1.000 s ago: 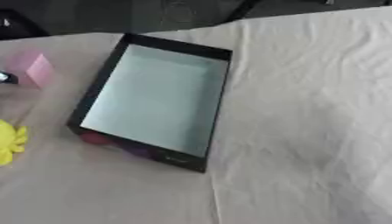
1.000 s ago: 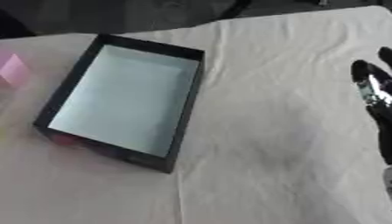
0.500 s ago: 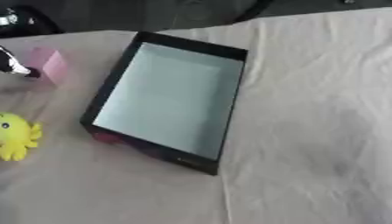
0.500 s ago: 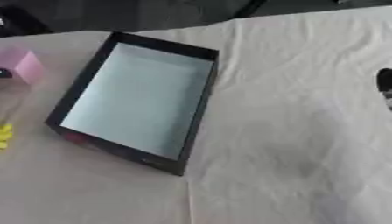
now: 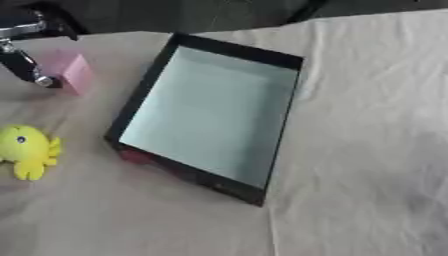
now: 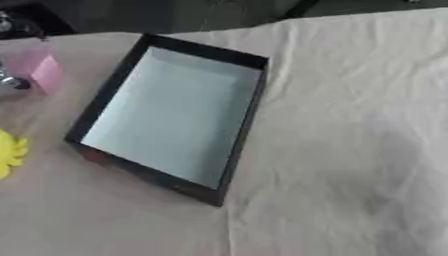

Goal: Pick up objects on the table and place them in the box.

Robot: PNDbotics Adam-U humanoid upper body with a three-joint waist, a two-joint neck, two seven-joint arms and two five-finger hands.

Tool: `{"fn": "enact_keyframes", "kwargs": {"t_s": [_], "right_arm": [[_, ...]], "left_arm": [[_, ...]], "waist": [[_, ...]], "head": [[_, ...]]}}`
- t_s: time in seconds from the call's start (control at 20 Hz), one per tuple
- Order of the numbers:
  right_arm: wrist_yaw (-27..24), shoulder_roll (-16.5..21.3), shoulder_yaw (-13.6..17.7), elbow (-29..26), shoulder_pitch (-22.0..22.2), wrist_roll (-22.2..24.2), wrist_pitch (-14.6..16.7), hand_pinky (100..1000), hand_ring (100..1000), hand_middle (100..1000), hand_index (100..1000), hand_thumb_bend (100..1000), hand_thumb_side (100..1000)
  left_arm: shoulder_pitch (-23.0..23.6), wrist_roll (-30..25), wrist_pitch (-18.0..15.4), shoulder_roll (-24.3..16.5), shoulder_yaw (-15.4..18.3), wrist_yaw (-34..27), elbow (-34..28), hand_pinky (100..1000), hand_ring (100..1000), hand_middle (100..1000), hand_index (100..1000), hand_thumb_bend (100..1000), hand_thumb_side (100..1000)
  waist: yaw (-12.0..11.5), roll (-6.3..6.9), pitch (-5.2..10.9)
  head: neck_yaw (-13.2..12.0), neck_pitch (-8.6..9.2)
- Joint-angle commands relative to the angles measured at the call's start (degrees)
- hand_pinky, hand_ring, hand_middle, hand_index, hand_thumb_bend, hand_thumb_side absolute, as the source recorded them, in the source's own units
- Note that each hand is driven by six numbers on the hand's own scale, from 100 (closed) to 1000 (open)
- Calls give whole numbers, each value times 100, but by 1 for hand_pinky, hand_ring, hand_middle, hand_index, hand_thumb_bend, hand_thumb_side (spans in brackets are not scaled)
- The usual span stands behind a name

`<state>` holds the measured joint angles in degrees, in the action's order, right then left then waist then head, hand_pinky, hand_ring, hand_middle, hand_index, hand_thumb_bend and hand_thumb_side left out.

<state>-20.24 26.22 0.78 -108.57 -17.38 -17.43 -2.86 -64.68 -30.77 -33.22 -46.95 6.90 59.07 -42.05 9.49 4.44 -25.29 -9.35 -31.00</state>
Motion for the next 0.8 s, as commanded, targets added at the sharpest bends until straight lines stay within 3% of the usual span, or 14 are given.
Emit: {"fn": "enact_keyframes", "kwargs": {"t_s": [0.05,0.4,0.8], "right_arm": [[70,27,8,-22,-47,30,-5,1000,940,970,888,386,376],[95,5,15,-26,-78,32,9,1000,940,970,889,381,378],[82,19,30,-23,-69,3,11,1000,940,970,890,377,378]], "left_arm": [[-150,-156,-314,-281,117,83,6,933,872,828,859,579,100],[-150,-209,-344,-275,153,-194,99,905,847,783,837,493,100],[-144,-316,-292,-294,146,-378,79,840,765,626,713,350,100]], "waist": [[-5,-19,79],[6,-51,-15],[10,-40,17]], "head": [[-22,132],[-14,181],[15,129]]}}
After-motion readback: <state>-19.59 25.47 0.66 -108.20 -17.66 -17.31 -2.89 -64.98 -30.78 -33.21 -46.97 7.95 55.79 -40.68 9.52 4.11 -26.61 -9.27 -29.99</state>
